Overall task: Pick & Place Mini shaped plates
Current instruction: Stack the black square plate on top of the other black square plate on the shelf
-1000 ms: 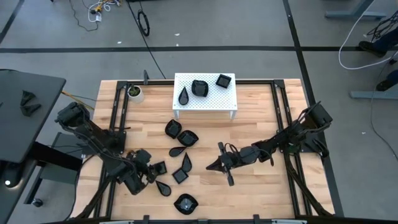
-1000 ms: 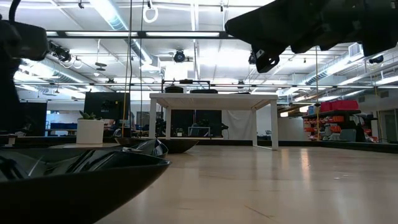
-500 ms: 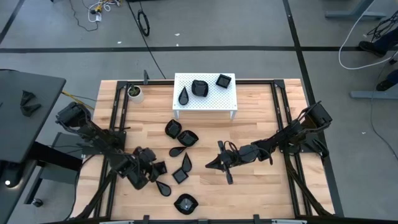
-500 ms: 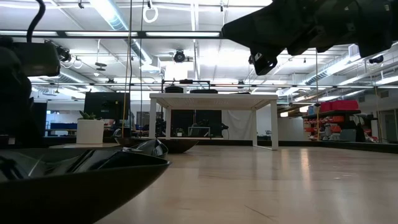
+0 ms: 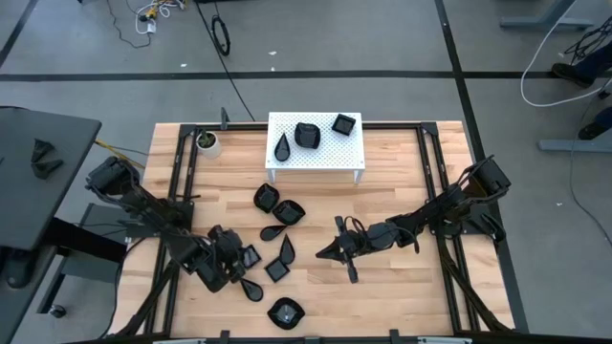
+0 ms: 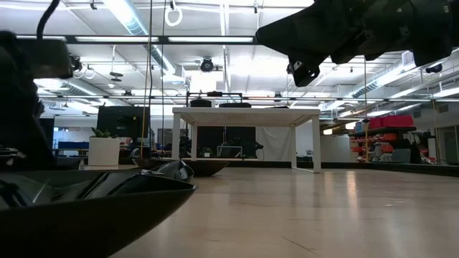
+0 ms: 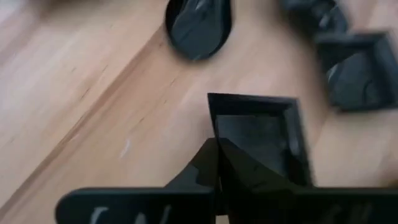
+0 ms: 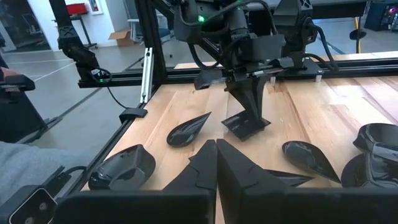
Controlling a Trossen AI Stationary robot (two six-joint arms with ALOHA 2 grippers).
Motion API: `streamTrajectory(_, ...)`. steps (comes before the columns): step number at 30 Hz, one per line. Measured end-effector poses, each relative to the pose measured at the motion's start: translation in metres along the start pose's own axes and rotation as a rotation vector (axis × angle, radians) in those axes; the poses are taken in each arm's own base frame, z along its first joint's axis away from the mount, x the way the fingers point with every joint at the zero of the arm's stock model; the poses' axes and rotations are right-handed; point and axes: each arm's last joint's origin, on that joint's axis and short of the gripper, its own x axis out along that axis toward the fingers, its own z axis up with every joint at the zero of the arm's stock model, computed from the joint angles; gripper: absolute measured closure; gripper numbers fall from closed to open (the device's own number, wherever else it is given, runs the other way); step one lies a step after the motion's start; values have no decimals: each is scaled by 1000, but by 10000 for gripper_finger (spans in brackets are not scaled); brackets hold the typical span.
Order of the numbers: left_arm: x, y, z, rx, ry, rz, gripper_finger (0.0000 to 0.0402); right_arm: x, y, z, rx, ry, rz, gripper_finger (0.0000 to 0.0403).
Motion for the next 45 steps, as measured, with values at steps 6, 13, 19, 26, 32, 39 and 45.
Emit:
streamTrajectory(6, -8, -21, 24, -28, -103, -22, 396, 0, -7, 3, 67, -17, -85, 386)
streamTrajectory(13, -6, -37, 72, -134, -224, -43, 396, -16, -14, 28, 143, -22, -167, 329)
streamTrajectory(19, 0, -43, 107, -163, -380, -101, 395, -17, -12, 46, 106, 20, -175, 262)
streamTrajectory(26, 3, -43, 129, -183, -472, -135, 398, 4, -12, 49, 30, 27, -307, 221)
streamTrajectory(32, 4, -42, 132, -197, -489, -134, 391, 16, -15, 41, 1, 46, -355, 232)
streamTrajectory(39, 2, -44, 134, -201, -514, -146, 395, 21, -20, 34, 0, 55, -376, 271)
streamTrajectory(45, 2, -44, 135, -202, -516, -147, 390, 22, -22, 34, -2, 53, -381, 315)
